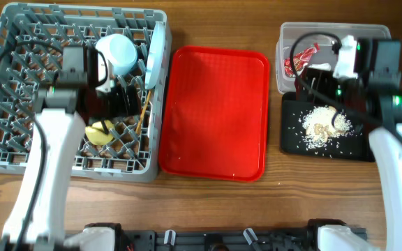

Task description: Sort waste into correct bins and load items into the dishwasher rack

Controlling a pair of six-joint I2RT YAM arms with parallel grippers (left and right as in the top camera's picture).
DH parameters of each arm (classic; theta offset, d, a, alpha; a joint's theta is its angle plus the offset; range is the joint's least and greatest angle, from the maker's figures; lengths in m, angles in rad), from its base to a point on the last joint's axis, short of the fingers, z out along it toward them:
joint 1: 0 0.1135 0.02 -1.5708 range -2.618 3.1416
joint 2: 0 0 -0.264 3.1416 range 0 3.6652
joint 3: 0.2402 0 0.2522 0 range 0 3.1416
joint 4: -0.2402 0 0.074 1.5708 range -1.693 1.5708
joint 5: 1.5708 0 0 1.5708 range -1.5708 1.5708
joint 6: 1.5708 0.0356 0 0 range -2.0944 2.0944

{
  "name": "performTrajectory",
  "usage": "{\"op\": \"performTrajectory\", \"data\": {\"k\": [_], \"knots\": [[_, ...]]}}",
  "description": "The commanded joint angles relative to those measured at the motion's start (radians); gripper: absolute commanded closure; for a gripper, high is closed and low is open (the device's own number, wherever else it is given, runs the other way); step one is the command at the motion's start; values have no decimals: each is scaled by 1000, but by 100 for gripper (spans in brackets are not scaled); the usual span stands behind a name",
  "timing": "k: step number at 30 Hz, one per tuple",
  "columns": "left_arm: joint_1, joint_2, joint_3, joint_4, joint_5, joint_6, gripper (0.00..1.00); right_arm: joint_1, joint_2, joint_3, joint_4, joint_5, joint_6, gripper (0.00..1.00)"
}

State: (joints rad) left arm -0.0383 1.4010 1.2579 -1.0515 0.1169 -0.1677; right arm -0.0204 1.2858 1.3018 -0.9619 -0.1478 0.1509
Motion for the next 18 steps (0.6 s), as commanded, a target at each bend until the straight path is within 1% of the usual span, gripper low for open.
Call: {"op": "performTrajectory", "data": {"k": [1, 4, 6, 9, 14, 18], "knots": [[-40, -210, -138, 76, 21, 55, 0, 0, -180, -135, 43, 21, -17, 0], [-72, -394, -258, 157, 21, 75, 0, 0, -341, -224, 57, 63, -6, 0], [-94, -530, -328, 198, 21, 49, 0, 0, -457, -264, 54, 120, 30, 0], [-104, -689, -377, 195, 21, 22, 0, 0, -584, -279, 31, 132, 33, 0], [-104, -826, -377, 177, 21, 22, 0, 0, -673, -279, 14, 132, 33, 0], [-104, -883, -377, 156, 21, 23, 0, 0, -680, -279, 10, 132, 33, 0]]}}
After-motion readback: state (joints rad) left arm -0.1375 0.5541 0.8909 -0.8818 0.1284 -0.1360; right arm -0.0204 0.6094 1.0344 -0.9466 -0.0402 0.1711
